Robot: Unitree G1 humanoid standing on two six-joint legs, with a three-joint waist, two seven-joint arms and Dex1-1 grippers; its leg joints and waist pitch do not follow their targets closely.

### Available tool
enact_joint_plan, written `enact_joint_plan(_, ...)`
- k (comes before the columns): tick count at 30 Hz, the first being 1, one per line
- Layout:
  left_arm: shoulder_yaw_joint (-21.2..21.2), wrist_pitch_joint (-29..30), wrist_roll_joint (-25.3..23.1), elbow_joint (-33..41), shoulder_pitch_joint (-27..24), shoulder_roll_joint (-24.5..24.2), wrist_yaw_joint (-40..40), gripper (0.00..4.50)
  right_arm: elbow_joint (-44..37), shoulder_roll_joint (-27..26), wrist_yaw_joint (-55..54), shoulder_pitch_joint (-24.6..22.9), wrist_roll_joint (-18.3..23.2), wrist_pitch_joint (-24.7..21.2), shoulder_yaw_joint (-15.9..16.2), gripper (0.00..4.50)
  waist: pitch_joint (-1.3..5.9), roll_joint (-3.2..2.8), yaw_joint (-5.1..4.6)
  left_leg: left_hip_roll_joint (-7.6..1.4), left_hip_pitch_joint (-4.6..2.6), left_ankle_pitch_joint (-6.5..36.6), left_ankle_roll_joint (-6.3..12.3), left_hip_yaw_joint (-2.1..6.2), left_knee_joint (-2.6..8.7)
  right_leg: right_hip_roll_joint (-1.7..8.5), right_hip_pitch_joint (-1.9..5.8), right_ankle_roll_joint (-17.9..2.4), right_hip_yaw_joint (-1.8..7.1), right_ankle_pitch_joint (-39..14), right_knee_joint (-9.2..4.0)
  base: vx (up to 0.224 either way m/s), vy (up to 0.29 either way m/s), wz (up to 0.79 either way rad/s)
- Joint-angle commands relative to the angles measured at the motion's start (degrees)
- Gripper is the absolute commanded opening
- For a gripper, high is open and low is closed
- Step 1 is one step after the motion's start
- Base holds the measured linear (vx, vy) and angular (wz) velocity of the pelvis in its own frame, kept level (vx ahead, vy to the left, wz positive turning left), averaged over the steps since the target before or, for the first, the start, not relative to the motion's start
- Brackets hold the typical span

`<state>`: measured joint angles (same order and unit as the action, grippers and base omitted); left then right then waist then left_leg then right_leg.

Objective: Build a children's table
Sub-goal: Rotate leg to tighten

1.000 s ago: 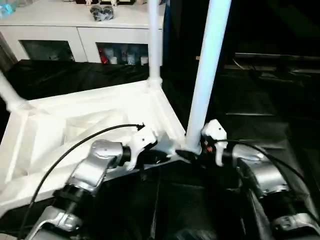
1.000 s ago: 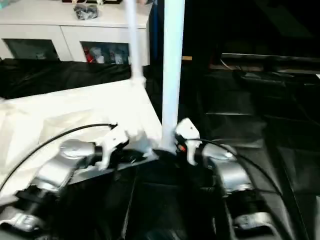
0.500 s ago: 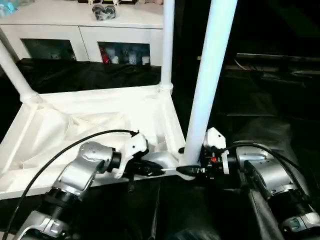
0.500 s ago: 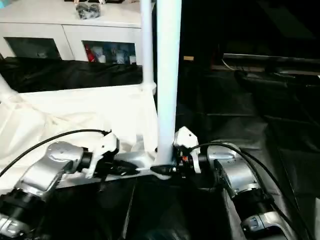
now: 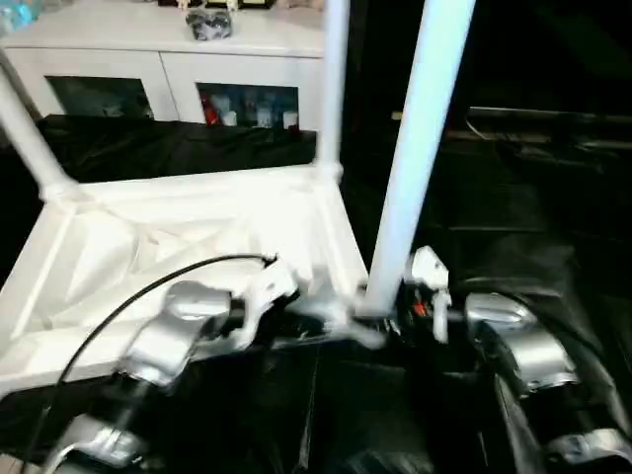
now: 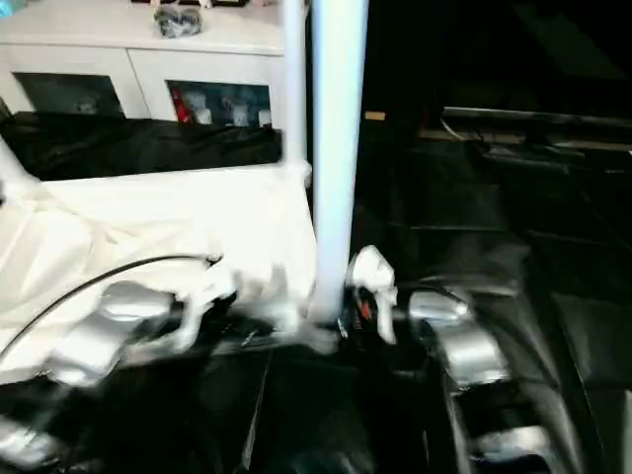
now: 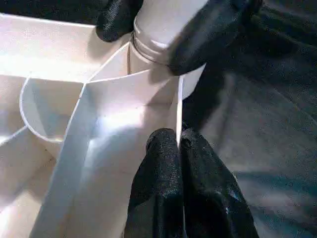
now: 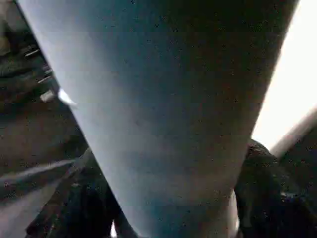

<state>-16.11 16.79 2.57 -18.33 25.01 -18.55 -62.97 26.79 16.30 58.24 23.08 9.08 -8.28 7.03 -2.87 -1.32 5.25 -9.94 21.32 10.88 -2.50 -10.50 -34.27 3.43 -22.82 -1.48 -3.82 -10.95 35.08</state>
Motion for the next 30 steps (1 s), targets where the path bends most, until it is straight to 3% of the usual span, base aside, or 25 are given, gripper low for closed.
enact_joint_plan(1, 1.3, -2.4, -0.3, -1.0, 3.5, 4.2, 8.1, 0.0, 2.9, -4.8, -8.1, 1.3, -1.2, 1.0, 0.9, 2.64, 3.31, 0.52, -0.12, -3.5, -0.89, 11.1, 2.14, 1.5, 4.2, 5.4, 2.63, -10.9, 3.09, -16.5, -5.02, 0.0, 0.0, 0.0)
enact_joint_plan(4, 1.3, -1.6, -1.8, -2.5, 4.8, 7.4, 13.6, 0.0, 6.4, -9.0, -18.4, 2.6, -2.5, 1.1, -1.0, 2.63, 3.4, 0.53, -0.4, -3.38, -0.88, 10.5, 1.02, 1.54, 4.21, 5.55, 2.53, -10.0, 3.17, -17.6, -5.14, 0.0, 0.0, 0.0)
enact_joint_plan(6, 1.0, -1.2, -2.3, -2.5, 5.0, 8.3, 14.8, 0.0, 7.3, -10.3, -21.6, 3.0, -3.1, 1.2, -1.3, 2.63, 3.46, 0.68, -0.43, -3.39, -0.6, 9.8, 1.39, 1.6, 4.27, 5.57, 2.77, -9.6, 3.12, -16.7, -4.97, 0.0, 0.0, 0.0)
enact_joint_plan(7, 0.5, -1.0, -3.3, -2.7, 5.3, 10.0, 16.8, 0.0, 8.8, -12.7, -27.1, 3.8, -4.9, 1.1, -2.0, 2.63, 3.39, 0.56, -0.67, -3.41, -0.62, 9.6, 1.35, 1.55, 4.31, 5.39, 2.47, -9.8, 3.19, -15.8, -4.92, 0.0, 0.0, 0.0)
enact_joint_plan(12, -0.6, -1.7, -4.6, -2.9, 5.4, 11.3, 18.6, 0.0, 8.4, -15.3, -28.3, 4.2, -4.7, 1.9, -1.7, 2.63, 3.63, 0.49, -0.64, -3.35, -0.59, 8.6, 2.37, 1.42, 4.14, 5.33, 2.74, -10.6, 3.21, -11.2, -4.53, 0.0, 0.0, 0.0)
enact_joint_plan(13, -0.4, -1.7, -4.3, -3.0, 5.4, 11.4, 18.5, 0.0, 8.2, -15.2, -27.7, 4.2, -4.6, 2.3, -1.6, 3.19, 3.54, 0.43, -0.66, -3.35, -0.57, 8.9, 2.58, 1.41, 4.19, 5.3, 2.71, -10.8, 3.19, -11.1, -4.56, 0.0, 0.0, 0.0)
enact_joint_plan(14, -0.4, -1.9, -4.2, -3.0, 5.3, 11.3, 18.1, 0.0, 8.1, -15.1, -26.8, 4.4, -4.0, 2.5, -1.9, 3.33, 3.54, 0.43, -0.66, -3.35, -0.57, 8.9, 2.58, 1.41, 4.19, 5.3, 2.71, -10.8, 3.19, -11.1, -4.56, 0.0, 0.0, 0.0)
enact_joint_plan(16, -0.6, -2.6, -3.8, -2.6, 4.8, 10.3, 16.3, 0.0, 7.8, -14.2, -24.8, 4.7, -3.1, 2.5, -2.3, 3.53, 3.44, 0.32, -0.6, -3.4, -0.71, 10.5, 2.42, 1.43, 4.25, 5.46, 2.69, -10.6, 3.24, -13.5, -4.88, 0.0, 0.0, 0.0)
enact_joint_plan(19, -0.2, -3.1, -3.4, -2.0, 4.2, 9.1, 14.7, 0.0, 7.3, -12.3, -22.6, 4.7, -3.9, 3.1, -1.6, 3.82, 3.56, 0.35, -0.65, -3.46, -0.63, 9.9, 2.49, 1.48, 4.23, 5.38, 2.79, -10.8, 3.23, -11.9, -4.62, 0.0, 0.0, 0.0)
enact_joint_plan(22, 0.2, -4.1, -2.5, -1.5, 3.6, 7.5, 12.1, 0.0, 6.2, -9.8, -17.6, 4.3, -3.0, 2.3, -1.1, 3.88, 3.65, 0.71, -0.59, -3.34, -0.46, 8.5, 3.46, 1.37, 4.01, 5.4, 2.97, -11.5, 3.2, -9.5, -4.41, 0.0, 0.0, 0.0)
enact_joint_plan(24, 0.6, -4.5, -1.6, -1.2, 3.3, 6.3, 10.0, 0.0, 5.3, -7.8, -13.8, 4.0, -2.7, 2.5, -0.5, 3.88, 3.6, 0.62, -0.55, -3.35, -0.37, 8.0, 4.08, 1.36, 3.96, 5.38, 3.0, -11.7, 3.18, -9.1, -4.3, 0.0, 0.0, 0.0)
enact_joint_plan(30, 0.1, -4.5, 0.3, 0.6, 2.0, 1.6, 1.8, 0.0, 2.6, -1.6, -1.2, 2.7, -1.6, 2.6, 1.3, 3.88, 3.4, 0.58, -0.18, -3.66, -0.57, 9.6, 4.19, 1.35, 4.07, 5.3, 2.78, -11.5, 3.09, -12.4, -4.52, 0.0, 0.0, 0.0)
